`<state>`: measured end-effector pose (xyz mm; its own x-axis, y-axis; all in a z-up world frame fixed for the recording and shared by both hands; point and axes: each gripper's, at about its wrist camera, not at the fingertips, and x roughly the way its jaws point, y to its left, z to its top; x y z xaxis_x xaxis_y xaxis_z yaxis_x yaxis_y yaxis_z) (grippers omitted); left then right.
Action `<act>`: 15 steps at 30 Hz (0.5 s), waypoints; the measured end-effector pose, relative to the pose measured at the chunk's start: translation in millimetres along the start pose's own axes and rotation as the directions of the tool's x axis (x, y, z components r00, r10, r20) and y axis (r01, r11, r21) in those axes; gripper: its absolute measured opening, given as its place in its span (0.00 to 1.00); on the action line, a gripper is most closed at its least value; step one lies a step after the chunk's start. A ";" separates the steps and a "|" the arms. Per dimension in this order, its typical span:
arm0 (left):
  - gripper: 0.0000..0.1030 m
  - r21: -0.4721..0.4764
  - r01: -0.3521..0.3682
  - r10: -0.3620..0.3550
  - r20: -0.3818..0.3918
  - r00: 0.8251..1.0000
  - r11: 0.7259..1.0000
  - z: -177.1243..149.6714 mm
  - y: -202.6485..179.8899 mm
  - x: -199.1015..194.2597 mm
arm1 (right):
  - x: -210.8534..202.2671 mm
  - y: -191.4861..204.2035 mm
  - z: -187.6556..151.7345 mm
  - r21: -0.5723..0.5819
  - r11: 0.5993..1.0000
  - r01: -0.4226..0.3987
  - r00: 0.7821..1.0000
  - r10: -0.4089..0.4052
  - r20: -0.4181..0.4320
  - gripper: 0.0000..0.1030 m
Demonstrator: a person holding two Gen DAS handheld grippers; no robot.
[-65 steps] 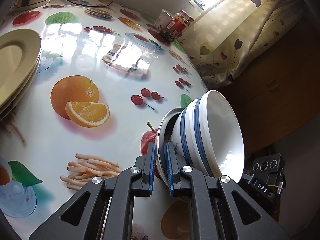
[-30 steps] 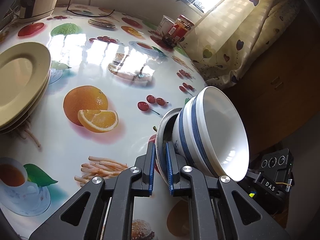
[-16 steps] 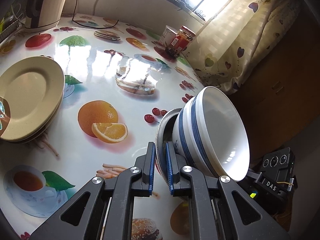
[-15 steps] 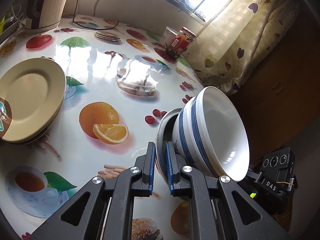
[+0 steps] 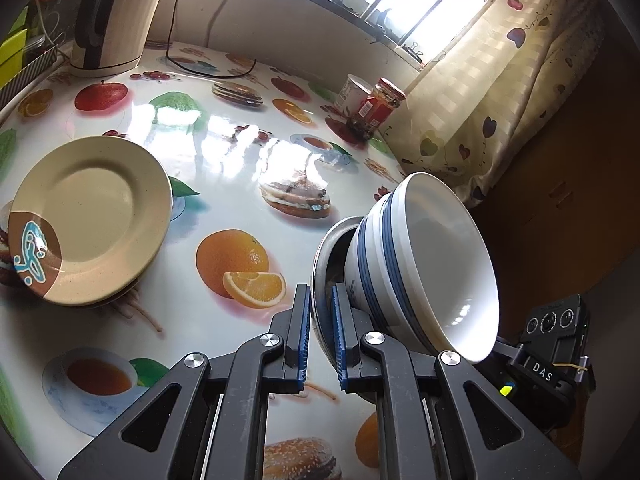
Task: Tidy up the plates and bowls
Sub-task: 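Carry the steel bowl stack with both grippers toward the beige plate stack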
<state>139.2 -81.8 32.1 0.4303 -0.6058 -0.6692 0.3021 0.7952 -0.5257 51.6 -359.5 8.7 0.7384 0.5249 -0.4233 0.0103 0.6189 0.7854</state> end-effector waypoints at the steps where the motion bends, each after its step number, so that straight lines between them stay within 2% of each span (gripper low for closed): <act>1: 0.11 -0.002 -0.002 0.002 0.002 1.000 1.000 0.6 0.9 -1.2 | 1.7 1.3 0.6 -0.002 1.000 -0.001 1.000 0.001 -0.003 0.11; 15: 0.11 -0.018 -0.020 0.021 0.026 0.999 1.000 6.9 9.2 -16.3 | 17.3 15.4 9.1 -0.022 1.000 -0.022 0.999 0.022 -0.029 0.11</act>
<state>140.9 -64.4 41.8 0.4584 -0.5885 -0.6660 0.2782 0.8067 -0.5214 70.6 -346.2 17.6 0.7187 0.5548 -0.4191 -0.0212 0.6199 0.7844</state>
